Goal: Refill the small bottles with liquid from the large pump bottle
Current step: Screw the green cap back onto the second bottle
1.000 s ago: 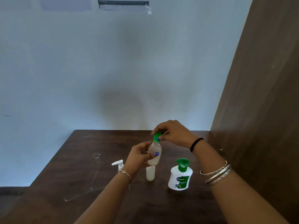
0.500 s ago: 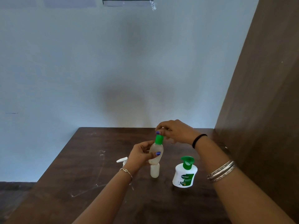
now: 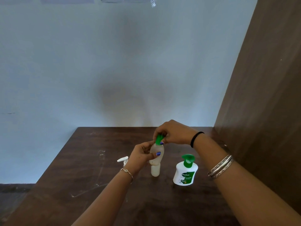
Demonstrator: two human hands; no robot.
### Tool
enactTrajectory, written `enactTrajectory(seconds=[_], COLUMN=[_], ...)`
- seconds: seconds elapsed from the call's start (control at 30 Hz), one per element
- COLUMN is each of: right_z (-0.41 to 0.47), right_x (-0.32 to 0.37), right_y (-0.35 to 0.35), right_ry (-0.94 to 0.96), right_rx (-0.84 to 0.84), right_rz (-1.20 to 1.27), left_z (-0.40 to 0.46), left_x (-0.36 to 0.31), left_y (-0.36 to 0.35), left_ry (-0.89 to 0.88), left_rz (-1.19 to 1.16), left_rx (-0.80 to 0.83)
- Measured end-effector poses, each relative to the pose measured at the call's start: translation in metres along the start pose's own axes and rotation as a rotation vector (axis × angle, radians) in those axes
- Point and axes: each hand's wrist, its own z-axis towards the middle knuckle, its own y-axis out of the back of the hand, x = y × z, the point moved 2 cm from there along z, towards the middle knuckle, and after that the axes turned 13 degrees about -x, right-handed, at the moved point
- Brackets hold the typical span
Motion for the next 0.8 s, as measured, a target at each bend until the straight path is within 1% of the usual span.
enactTrajectory(seconds=[0.17, 0.27, 0.33, 0.4, 0.43, 0.5, 0.57, 0.67, 0.8], right_z=[0.002, 0.003, 0.002, -0.001, -0.001, -0.002, 0.0, 0.003, 0.003], right_x=[0.002, 0.005, 0.004, 0.0, -0.001, 0.0, 0.003, 0.006, 0.007], right_y=[-0.008, -0.014, -0.018, -0.018, -0.017, -0.014, -0.012, -0.013, -0.021], right_ry=[-0.042, -0.053, -0.071, -0.098, -0.1, -0.06, -0.017, -0.018, -0.001], right_rx=[-0.072, -0.113, -0.174, -0.18, -0.152, -0.074, -0.057, -0.112, -0.157], right_rz=[-0.111, -0.284, -0.338, -0.279, -0.204, -0.036, 0.04, -0.022, -0.241], left_z=[-0.003, -0.005, -0.006, -0.006, -0.005, -0.004, -0.003, -0.004, -0.007], left_x=[0.0, -0.001, -0.003, -0.005, -0.006, -0.006, -0.006, -0.005, -0.001], left_y=[0.0, -0.001, -0.001, 0.0, 0.002, 0.006, 0.009, 0.008, 0.005], left_ry=[-0.016, -0.023, -0.036, -0.04, -0.031, -0.006, 0.013, -0.002, -0.032], left_rz=[-0.013, -0.016, -0.026, -0.016, -0.009, -0.007, -0.033, -0.032, -0.002], left_rx=[-0.035, -0.048, -0.045, -0.042, -0.04, -0.029, -0.022, -0.039, -0.118])
